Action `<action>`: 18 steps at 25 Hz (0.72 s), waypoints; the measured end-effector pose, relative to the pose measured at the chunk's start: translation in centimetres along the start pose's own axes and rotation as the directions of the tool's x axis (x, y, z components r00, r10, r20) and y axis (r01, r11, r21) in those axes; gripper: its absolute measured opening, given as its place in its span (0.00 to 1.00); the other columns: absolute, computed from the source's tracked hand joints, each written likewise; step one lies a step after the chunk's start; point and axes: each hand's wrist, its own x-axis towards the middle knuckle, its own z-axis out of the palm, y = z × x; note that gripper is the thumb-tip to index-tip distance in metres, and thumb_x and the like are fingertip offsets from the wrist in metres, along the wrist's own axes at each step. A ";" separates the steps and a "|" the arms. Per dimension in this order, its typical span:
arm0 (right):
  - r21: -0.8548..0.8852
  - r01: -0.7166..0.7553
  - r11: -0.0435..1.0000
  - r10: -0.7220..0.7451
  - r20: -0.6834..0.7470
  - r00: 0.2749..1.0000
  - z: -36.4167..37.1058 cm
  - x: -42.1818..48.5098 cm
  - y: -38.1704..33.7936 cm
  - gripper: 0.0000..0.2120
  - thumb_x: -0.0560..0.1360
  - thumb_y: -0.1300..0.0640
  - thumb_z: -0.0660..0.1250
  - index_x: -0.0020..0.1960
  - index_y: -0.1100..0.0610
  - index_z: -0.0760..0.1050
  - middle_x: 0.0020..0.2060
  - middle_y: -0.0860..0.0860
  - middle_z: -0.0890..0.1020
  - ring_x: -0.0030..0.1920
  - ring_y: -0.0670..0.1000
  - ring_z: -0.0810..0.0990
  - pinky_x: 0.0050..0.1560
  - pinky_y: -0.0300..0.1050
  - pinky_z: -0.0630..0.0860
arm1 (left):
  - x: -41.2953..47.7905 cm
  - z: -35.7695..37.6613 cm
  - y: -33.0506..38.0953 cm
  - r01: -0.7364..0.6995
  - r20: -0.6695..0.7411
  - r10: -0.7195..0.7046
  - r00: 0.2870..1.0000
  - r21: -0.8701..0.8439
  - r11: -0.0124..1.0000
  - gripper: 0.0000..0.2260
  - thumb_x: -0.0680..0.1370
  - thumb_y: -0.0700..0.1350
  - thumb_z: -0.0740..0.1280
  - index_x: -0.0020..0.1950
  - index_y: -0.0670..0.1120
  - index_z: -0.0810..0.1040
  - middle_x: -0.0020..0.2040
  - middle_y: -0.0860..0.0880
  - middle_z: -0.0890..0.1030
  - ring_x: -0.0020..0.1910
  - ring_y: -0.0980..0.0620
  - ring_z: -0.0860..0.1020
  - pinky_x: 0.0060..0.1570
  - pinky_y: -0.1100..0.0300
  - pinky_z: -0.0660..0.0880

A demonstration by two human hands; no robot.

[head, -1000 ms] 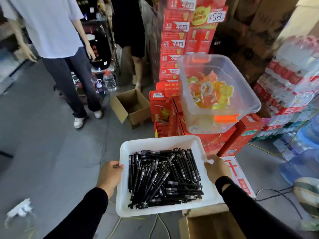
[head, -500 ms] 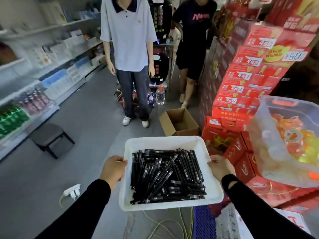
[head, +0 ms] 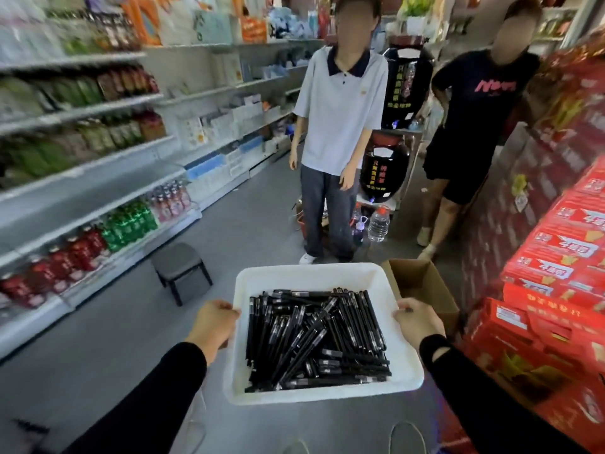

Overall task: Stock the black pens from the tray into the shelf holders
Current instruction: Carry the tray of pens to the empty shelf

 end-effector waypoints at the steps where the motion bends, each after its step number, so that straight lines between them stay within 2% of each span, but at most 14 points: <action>1: -0.011 0.020 1.000 -0.020 0.024 1.000 0.8 1.4 -1.3 0.12 0.78 0.56 0.65 0.61 0.52 0.79 0.61 0.56 0.81 0.60 0.59 0.78 0.57 0.45 0.72 | 0.8 -0.5 0.3 0.014 -0.028 -0.014 1.000 -0.013 1.000 0.10 0.81 0.38 0.64 0.39 0.43 0.71 0.32 0.44 0.69 0.28 0.49 0.65 0.29 0.62 0.66; 4: -0.046 0.093 0.995 -0.088 0.102 0.991 2.9 5.9 -4.6 0.11 0.80 0.56 0.64 0.61 0.53 0.79 0.60 0.55 0.81 0.58 0.59 0.78 0.59 0.47 0.73 | 3.2 -1.4 0.8 0.058 -0.096 -0.063 0.993 -0.056 0.997 0.06 0.80 0.38 0.64 0.43 0.41 0.74 0.32 0.44 0.69 0.26 0.49 0.65 0.27 0.64 0.65; 8: -0.022 0.178 0.984 -0.169 0.209 0.963 5.7 13.2 -10.1 0.12 0.79 0.57 0.64 0.62 0.52 0.79 0.60 0.53 0.81 0.57 0.56 0.78 0.57 0.45 0.72 | 6.5 -1.6 2.6 0.119 -0.190 -0.143 0.971 -0.129 0.984 0.05 0.80 0.38 0.64 0.46 0.39 0.78 0.31 0.44 0.73 0.28 0.49 0.70 0.32 0.61 0.70; 13: -0.024 0.292 0.956 -0.270 0.318 0.909 8.6 20.1 -17.1 0.15 0.78 0.58 0.66 0.64 0.54 0.79 0.62 0.52 0.81 0.61 0.56 0.79 0.58 0.45 0.71 | 10.6 -2.0 4.1 0.138 -0.297 -0.209 0.932 -0.244 0.960 0.06 0.81 0.39 0.65 0.49 0.38 0.79 0.38 0.41 0.77 0.36 0.46 0.75 0.38 0.56 0.75; 18: -0.016 0.360 0.933 -0.322 0.408 0.854 12.1 25.3 -23.3 0.10 0.76 0.59 0.67 0.55 0.52 0.81 0.54 0.53 0.84 0.50 0.54 0.79 0.51 0.44 0.72 | 15.7 -3.9 5.6 0.122 -0.341 -0.232 0.911 -0.315 0.941 0.06 0.79 0.37 0.64 0.43 0.43 0.73 0.41 0.42 0.71 0.40 0.46 0.69 0.40 0.54 0.66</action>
